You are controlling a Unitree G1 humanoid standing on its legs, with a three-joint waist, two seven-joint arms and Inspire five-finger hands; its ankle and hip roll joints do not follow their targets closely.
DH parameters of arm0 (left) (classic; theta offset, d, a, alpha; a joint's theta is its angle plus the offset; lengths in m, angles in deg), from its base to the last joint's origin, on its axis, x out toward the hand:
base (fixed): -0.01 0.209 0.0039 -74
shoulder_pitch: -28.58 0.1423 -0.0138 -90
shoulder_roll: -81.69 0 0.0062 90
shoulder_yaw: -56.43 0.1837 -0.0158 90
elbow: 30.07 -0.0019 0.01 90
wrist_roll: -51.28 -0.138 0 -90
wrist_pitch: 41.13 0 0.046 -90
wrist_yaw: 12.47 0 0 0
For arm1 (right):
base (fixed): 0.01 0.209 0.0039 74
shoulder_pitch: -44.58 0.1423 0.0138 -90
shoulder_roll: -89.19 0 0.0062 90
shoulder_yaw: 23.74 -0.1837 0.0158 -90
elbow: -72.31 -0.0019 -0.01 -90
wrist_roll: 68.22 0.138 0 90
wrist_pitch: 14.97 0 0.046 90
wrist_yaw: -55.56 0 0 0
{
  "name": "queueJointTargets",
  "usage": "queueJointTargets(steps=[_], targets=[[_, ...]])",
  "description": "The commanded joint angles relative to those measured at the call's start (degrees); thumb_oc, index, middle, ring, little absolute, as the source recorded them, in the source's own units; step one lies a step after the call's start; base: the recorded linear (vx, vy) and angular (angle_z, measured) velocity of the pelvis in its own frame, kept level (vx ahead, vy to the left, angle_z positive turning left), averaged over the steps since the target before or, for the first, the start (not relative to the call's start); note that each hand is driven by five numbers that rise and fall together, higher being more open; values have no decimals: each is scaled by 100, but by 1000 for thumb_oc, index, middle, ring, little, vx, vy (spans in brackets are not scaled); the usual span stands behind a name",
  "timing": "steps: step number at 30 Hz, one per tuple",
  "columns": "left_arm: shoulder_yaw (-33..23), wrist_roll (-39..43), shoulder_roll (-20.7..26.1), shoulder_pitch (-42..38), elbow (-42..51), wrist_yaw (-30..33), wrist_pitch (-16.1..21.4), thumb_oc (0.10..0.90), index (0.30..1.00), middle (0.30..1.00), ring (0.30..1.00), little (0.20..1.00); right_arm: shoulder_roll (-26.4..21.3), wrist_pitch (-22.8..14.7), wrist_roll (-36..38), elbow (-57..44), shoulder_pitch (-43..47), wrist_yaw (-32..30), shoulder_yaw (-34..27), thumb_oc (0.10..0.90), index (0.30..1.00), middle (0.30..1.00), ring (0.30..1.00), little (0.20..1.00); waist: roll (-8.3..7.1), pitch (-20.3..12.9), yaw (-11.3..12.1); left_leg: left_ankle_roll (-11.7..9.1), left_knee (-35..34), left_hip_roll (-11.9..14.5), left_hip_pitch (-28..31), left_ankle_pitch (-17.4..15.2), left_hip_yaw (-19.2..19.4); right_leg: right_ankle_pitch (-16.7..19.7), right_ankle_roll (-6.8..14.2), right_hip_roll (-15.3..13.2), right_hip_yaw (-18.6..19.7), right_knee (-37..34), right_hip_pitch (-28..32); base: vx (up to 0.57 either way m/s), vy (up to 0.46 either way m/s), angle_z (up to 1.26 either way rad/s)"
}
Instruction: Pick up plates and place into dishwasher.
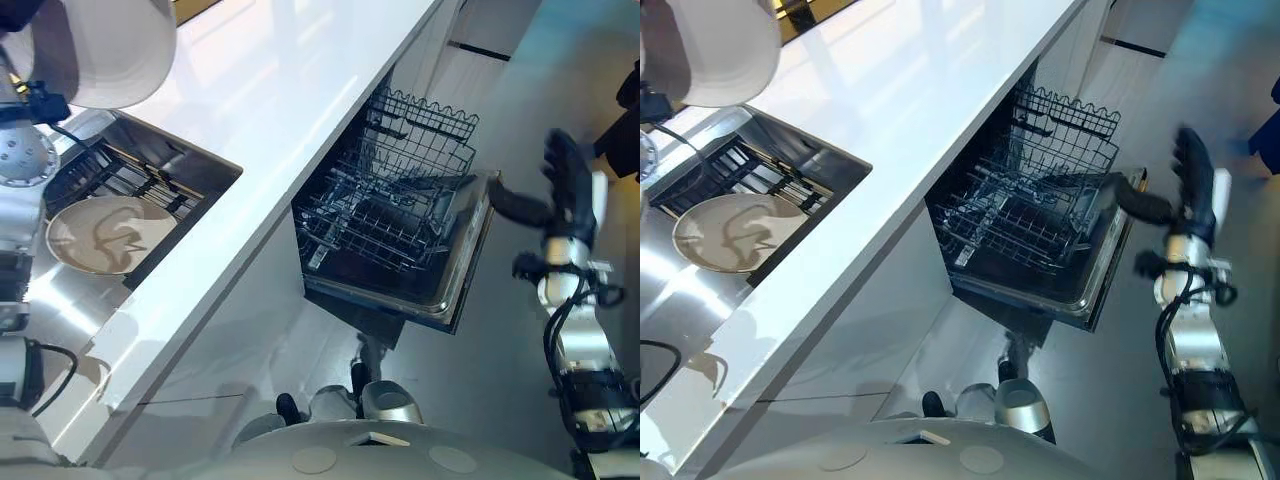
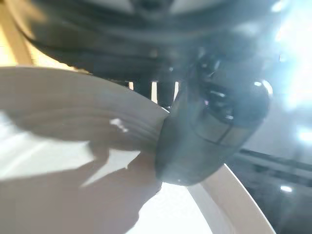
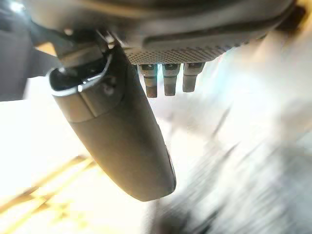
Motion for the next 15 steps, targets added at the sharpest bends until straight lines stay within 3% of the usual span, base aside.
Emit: queueJointTargets(steps=[1, 5, 12, 15], targets=[[-56, -652, 67, -538, 223, 277, 361, 100, 300, 300, 300, 200, -464, -525, 887, -871, 936, 460, 75, 800, 900, 900, 900, 900, 74, -729, 123, -176, 47, -81, -247, -276, -401, -810, 325, 291, -157, 668, -1, -44, -206, 29], [235, -844, -222, -634, 124, 206, 484, 100, 300, 300, 300, 200, -186, -275, 1754, -1316, 1687, 765, 398, 800, 900, 900, 900, 900, 22, -774, 196, -230, 5, -7, -306, -177, -407, -809, 279, 370, -226, 612, 7, -35, -155, 24], [650, -1104, -744, -738, -59, 387, 642, 100, 300, 300, 300, 200, 539, 868, 3378, -1564, 2500, 1102, 999, 800, 900, 900, 900, 900, -50, -868, 301, -249, 49, 103, -360, -128, -407, -835, 208, 435, -306, 613, 31, -32, -98, 12], [798, -1186, -908, -791, -15, 511, 637, 100, 300, 300, 300, 200, 802, 1083, 3997, -1572, 2636, 1093, 1194, 800, 900, 900, 900, 900, -82, -889, 325, -249, 63, 121, -385, -112, -412, -816, 191, 443, -321, 586, 37, -30, -51, 8]])
